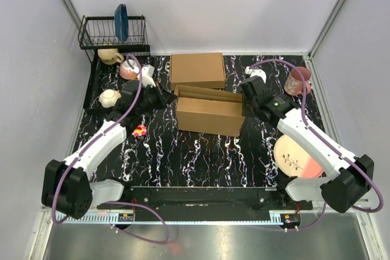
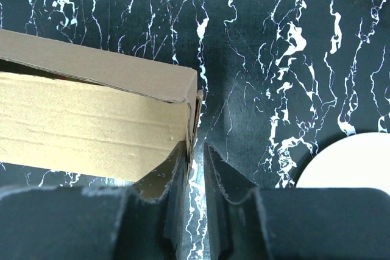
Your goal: Fold the paper box
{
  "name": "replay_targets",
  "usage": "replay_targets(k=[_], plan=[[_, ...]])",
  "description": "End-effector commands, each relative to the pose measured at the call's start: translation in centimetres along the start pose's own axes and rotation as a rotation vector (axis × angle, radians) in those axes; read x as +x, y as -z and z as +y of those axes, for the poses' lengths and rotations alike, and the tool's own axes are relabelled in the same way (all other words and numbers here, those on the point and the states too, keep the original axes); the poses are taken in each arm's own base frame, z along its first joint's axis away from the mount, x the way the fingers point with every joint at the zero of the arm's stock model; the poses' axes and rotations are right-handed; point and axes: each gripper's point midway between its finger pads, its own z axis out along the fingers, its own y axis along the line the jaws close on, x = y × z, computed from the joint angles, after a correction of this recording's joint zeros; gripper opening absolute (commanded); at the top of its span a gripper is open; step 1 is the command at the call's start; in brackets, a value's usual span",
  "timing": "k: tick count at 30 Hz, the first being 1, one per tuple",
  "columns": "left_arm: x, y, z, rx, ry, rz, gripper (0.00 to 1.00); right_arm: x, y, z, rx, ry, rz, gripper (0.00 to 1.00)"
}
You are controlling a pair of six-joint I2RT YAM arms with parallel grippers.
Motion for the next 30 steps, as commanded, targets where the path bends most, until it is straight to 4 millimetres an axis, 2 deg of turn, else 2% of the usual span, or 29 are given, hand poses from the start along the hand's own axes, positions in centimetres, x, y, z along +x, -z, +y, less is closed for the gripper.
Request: replay_targets(k=[1, 9, 20, 25, 30], plan=[[-0.3, 0.5, -0.8, 0.019, -0.021, -0.013, 0.00, -1.9, 1.8, -0.2, 0.001, -0.044, -0.055, 0.26], [-0.2, 0.3, -0.6, 0.011, -0.024, -0.013, 0.00, -2.7, 2.9, 0.0, -0.021, -0.071, -0.084, 0.34], [-0.1, 0.2, -0.7, 0.008, -0.028, -0.009, 0.00, -3.8, 3.8, 0.2, -0.046, -0.099, -0.125, 0.36], [-0.1, 0.2, -0.7, 0.007, -0.030, -0.009, 0.00, -3.9, 3.1, 0.0, -0.017, -0.086, -0.126, 0.33], [0.0, 0.1, -0.7, 0.008, -0.030, -0.007, 0.00, -3.8, 2.0, 0.2, -0.008, -0.071, -0.124, 0.22]])
